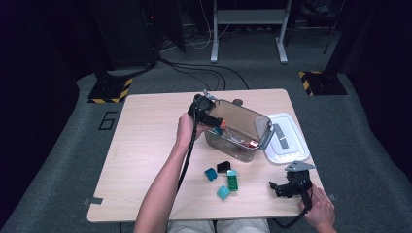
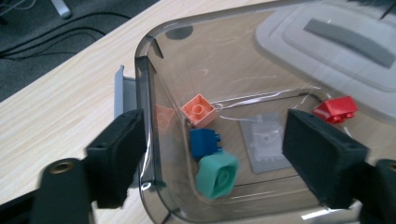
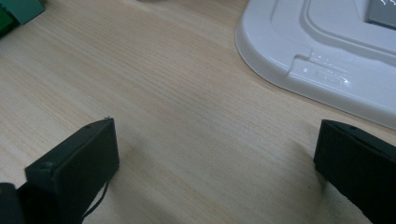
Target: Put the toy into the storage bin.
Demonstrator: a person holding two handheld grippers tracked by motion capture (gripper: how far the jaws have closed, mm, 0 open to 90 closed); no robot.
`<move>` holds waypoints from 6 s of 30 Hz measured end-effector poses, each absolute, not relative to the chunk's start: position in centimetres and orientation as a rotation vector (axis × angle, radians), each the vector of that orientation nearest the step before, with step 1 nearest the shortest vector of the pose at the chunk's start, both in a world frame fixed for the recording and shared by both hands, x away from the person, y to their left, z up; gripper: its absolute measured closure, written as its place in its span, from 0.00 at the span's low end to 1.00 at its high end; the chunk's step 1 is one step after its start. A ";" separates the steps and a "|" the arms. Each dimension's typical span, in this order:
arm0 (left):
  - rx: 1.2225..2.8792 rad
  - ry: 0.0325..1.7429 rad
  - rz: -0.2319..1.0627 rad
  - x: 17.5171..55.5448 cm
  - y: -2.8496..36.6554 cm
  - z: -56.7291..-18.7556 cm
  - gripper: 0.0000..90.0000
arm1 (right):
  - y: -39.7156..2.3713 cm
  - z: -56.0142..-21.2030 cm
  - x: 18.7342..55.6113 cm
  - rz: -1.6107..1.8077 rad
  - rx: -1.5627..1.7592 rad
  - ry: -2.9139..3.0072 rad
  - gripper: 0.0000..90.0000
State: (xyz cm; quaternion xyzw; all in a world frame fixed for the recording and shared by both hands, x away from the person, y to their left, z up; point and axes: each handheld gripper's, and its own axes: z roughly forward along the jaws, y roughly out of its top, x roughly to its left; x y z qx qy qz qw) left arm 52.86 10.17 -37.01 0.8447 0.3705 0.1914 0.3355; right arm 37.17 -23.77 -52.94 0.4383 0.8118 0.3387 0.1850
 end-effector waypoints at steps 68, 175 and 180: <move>2.351 0.761 0.278 40.7 12.3 -51.2 0.42 | -23.8 -52.9 37.1 0.953 1.239 2.288 0.00; 2.271 0.863 0.535 52.7 10.0 -37.8 0.53 | -23.8 -52.9 37.1 0.956 1.248 2.285 0.00; 2.283 0.889 0.529 53.3 9.5 -38.4 0.52 | -23.8 -52.9 37.1 0.956 1.250 2.284 0.00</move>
